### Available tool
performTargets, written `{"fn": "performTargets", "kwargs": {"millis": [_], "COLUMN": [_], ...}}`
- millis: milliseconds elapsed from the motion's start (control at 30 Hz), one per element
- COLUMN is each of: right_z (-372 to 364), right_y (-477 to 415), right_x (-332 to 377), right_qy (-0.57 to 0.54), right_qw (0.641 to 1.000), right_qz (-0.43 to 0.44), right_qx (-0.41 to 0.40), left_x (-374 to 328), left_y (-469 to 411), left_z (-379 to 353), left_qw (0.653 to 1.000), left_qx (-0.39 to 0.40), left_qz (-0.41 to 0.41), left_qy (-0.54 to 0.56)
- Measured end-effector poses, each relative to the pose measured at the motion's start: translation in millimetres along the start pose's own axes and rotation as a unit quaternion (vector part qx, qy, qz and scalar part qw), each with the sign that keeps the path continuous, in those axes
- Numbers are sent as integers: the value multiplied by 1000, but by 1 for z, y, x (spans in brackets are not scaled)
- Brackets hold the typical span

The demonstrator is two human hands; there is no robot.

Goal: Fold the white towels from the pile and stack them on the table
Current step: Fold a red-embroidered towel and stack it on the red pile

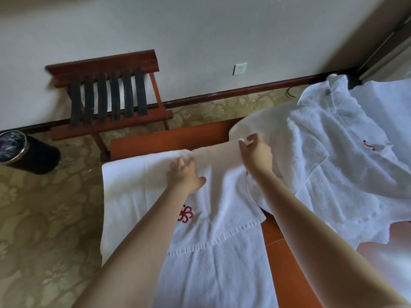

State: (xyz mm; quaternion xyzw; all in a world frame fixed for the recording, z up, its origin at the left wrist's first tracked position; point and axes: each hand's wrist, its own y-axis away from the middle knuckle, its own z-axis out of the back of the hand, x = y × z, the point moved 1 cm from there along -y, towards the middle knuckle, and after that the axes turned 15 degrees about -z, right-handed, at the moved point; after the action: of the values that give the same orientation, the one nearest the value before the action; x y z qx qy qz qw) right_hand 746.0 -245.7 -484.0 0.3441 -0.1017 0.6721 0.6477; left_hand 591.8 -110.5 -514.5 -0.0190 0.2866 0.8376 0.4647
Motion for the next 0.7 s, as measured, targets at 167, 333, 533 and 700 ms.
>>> {"fn": "performTargets", "kwargs": {"millis": [167, 333, 533, 700], "right_z": [-11, -5, -31, -78], "right_y": [-11, 3, 32, 29], "right_x": [13, 10, 23, 45], "right_qy": [93, 125, 188, 251], "right_qw": [995, 989, 949, 939], "right_qz": [-16, 52, 253, 199], "right_qx": [29, -63, 3, 122], "left_x": [-1, 20, 40, 78], "left_y": [-16, -24, -24, -6], "left_z": [10, -2, 0, -8], "left_qw": [996, 998, 993, 997], "left_qx": [-54, 27, -93, -60], "left_qz": [-61, -48, -62, -39], "left_qy": [-29, 5, -23, -17]}}
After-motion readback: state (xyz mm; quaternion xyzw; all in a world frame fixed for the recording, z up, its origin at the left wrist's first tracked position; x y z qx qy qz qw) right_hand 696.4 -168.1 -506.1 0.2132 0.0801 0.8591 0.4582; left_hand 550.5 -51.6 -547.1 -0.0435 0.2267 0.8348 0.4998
